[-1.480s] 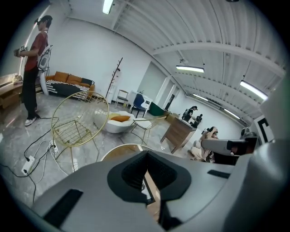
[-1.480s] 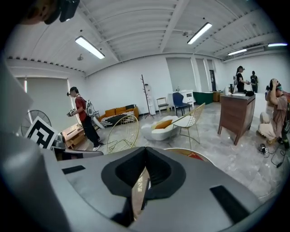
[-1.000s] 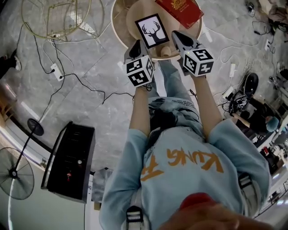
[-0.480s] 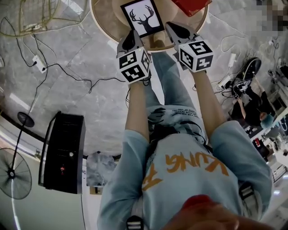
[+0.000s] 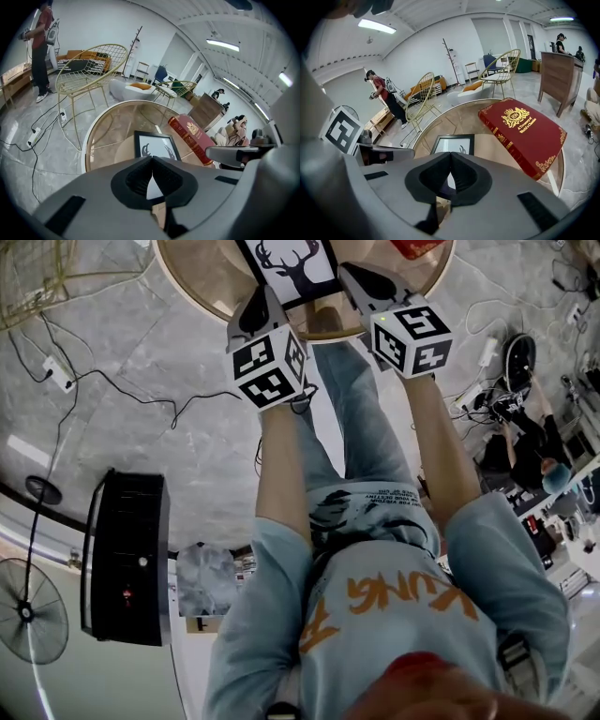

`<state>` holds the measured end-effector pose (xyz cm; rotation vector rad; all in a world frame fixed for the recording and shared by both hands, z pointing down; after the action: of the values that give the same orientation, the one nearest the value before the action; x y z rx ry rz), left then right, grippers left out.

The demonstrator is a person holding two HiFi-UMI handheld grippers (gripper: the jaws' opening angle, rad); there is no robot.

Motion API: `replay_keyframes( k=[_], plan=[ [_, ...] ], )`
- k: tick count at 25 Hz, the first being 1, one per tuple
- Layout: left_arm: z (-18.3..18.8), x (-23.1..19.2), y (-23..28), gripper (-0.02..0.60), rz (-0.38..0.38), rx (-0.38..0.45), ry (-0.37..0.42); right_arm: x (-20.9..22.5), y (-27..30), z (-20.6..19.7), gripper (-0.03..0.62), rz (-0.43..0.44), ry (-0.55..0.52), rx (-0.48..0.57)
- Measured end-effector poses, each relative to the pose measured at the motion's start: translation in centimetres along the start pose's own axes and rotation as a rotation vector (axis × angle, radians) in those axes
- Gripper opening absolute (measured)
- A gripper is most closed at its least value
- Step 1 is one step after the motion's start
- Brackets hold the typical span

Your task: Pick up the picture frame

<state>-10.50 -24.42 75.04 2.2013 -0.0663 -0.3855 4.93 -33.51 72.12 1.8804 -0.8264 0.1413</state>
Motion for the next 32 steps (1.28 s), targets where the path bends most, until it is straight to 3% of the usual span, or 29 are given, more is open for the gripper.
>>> replay_keyframes(
  k=[12, 13, 15, 17, 23, 32],
  plan=[
    [-1.4, -1.6, 3.7, 0.021, 0.021, -0.045, 0.032, 3.2, 4.1, -1.3, 0.000, -0.039, 0.006, 0.006],
    [-1.4, -1.6, 3.9, 0.032, 0.018, -0.046, 0.034, 3.4, 4.4, -1.3, 0.000, -0.040, 0.002, 0.003],
    [-1.5, -1.5, 4.2, 0.116, 0.015, -0.053, 0.036, 3.9, 4.9, -1.3, 0.027, -0.038, 0.000, -0.007],
    [-1.5, -1.4, 4.5, 0.139, 0.016, -0.063, 0.034, 4.3, 5.4, -1.4, 0.069, -0.035, 0.005, -0.021],
    [-1.6, -1.8, 5.5, 0.143, 0.014, -0.086, 0.038, 5.1, 7.2, -1.3, 0.106, -0.039, 0.007, -0.047],
    [-1.5, -1.8, 6.9, 0.143, 0.016, -0.126, 0.029, 6.1, 8.7, -1.2, 0.107, -0.051, 0.028, -0.076]
  ],
)
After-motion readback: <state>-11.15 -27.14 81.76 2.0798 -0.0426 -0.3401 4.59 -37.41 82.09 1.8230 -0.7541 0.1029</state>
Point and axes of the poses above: the fingertips, and each gripper's own axes: y forward along the fingers, x to its right, z out of its top, the point moved 7 cm from there along -y, backward along the fingers, and after that the axes turned 14 degrees about y, right-handed, at the moved point
